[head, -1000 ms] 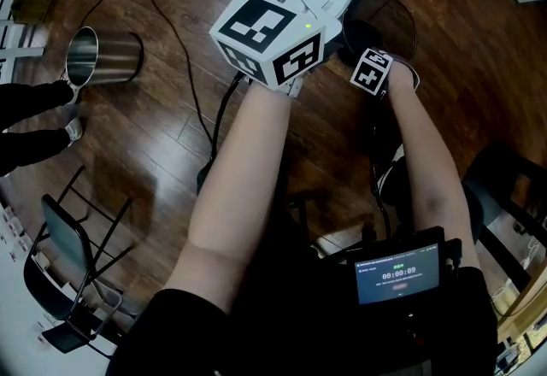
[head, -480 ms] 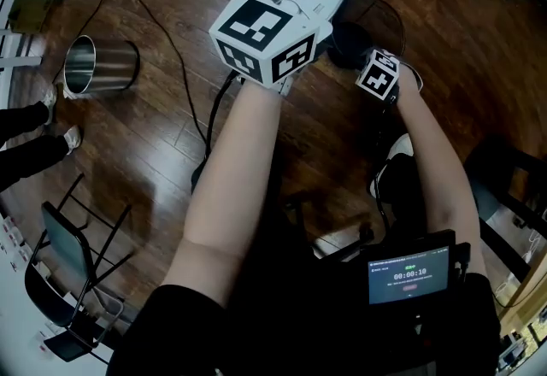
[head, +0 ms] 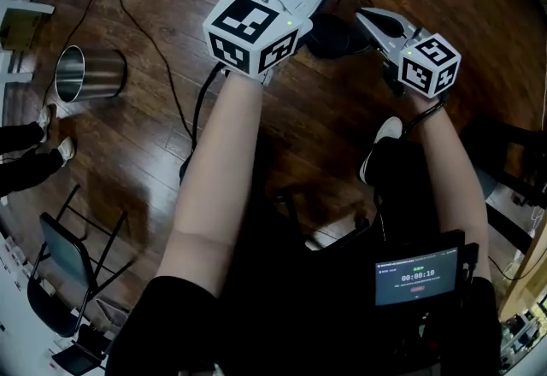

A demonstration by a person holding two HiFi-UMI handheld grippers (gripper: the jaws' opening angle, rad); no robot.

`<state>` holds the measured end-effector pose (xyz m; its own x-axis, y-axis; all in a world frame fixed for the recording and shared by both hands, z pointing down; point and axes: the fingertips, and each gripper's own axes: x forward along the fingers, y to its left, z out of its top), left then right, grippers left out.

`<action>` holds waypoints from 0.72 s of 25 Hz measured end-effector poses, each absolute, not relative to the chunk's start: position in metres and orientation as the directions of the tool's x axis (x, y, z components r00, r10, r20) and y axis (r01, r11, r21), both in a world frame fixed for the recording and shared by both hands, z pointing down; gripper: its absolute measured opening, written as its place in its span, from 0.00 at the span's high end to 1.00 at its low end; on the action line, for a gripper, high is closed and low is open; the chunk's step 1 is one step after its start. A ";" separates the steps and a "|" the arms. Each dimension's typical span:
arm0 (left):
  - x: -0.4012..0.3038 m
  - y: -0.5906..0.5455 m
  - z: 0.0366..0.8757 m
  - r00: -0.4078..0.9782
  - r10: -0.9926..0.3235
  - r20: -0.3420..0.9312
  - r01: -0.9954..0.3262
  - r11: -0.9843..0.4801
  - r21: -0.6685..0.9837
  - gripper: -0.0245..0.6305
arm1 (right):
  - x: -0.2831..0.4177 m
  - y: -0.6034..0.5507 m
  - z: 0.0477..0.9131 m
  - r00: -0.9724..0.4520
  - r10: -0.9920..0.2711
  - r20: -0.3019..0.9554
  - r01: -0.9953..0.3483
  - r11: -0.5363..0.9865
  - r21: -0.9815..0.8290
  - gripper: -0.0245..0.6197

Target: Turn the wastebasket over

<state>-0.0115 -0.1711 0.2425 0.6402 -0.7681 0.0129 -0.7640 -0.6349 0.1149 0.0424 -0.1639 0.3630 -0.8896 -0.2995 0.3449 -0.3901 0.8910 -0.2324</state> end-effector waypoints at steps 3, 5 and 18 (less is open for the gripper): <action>-0.001 -0.164 0.248 0.650 -0.759 0.030 -0.757 -0.644 0.109 0.96 | 0.053 -0.164 0.314 -0.901 -0.394 0.182 -0.431 0.863 -0.264 0.95; 0.009 -0.159 0.252 0.661 -0.749 0.043 -0.749 -0.656 0.096 0.96 | 0.065 -0.162 0.292 -0.885 -0.451 0.115 -0.466 0.850 -0.245 0.95; 0.032 -0.128 0.278 0.669 -0.740 0.072 -0.743 -0.661 0.105 0.96 | 0.088 -0.147 0.286 -0.878 -0.480 -0.005 -0.472 0.865 -0.171 0.95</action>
<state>0.0323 -0.1283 0.2781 0.6685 -0.7402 0.0721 -0.7431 -0.6609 0.1050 0.0883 -0.1475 0.2860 -0.8775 -0.4795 -0.0053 -0.4716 0.8650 -0.1711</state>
